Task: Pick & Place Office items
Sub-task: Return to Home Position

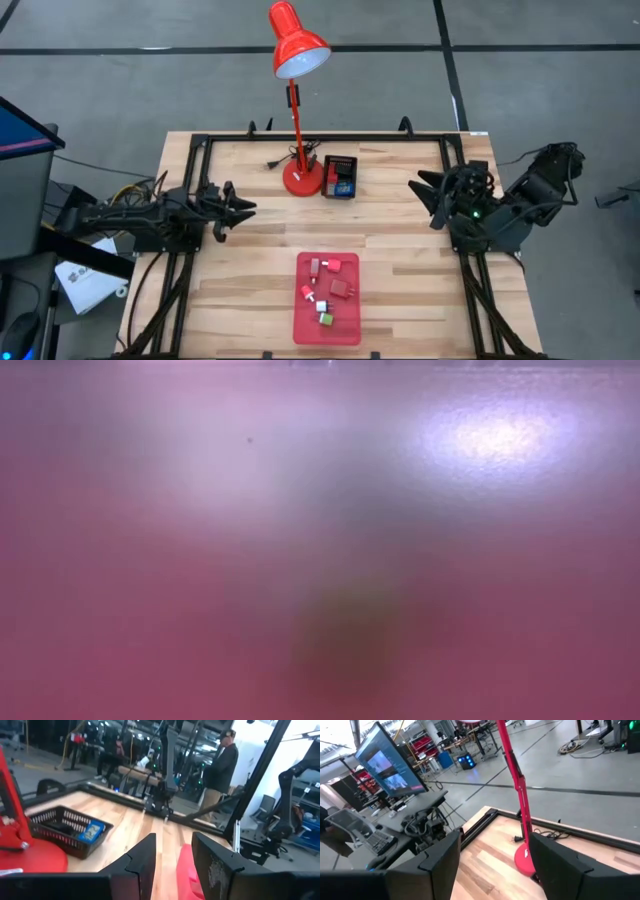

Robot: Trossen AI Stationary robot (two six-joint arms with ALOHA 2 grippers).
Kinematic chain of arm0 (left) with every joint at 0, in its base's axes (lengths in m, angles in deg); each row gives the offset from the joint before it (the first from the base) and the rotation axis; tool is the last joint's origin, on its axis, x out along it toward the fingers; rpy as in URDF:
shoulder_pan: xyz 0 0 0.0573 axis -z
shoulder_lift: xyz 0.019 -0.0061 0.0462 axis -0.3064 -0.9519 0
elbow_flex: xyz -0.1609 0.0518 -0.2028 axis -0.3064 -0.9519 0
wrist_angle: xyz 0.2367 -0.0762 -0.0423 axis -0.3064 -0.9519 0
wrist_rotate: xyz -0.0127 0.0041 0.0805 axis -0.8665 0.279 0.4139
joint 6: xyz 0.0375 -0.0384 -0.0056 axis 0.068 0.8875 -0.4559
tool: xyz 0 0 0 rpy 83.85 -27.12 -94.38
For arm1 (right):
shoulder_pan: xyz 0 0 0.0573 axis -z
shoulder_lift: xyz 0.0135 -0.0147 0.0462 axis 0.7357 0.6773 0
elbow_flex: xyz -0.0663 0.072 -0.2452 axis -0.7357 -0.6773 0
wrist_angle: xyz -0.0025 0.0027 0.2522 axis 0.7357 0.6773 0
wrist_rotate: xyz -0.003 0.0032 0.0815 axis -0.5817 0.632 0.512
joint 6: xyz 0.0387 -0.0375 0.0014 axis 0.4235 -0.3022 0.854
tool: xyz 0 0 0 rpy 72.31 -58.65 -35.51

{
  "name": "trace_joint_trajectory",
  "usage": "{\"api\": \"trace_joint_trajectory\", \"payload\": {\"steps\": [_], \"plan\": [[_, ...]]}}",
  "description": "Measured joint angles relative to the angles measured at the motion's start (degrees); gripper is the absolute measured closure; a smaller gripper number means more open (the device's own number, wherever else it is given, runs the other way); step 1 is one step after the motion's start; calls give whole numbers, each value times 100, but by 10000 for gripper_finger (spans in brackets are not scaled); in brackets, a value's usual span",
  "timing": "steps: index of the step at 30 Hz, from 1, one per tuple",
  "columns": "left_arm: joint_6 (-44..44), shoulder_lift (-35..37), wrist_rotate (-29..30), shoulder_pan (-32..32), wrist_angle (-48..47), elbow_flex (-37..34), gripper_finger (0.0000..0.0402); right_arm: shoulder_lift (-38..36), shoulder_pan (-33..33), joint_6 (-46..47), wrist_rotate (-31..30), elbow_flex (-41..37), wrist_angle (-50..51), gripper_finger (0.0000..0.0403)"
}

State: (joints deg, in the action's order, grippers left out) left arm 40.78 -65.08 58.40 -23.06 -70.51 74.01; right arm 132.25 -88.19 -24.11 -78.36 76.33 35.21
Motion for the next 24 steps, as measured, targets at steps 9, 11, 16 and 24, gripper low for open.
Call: {"api": "trace_joint_trajectory", "payload": {"steps": [9,11,16,24], "plan": [[-101,1225,269,0,-1545,0,280,0,-123,796,-25,0,876,174],[-116,1356,327,0,-1714,0,280,0,-163,1107,-22,0,1179,174],[-116,1271,457,2,-1702,0,280,-4,-305,1607,3,-307,1389,174],[657,714,482,2,-1574,0,280,11,-391,3149,76,-2097,1268,174]]}}
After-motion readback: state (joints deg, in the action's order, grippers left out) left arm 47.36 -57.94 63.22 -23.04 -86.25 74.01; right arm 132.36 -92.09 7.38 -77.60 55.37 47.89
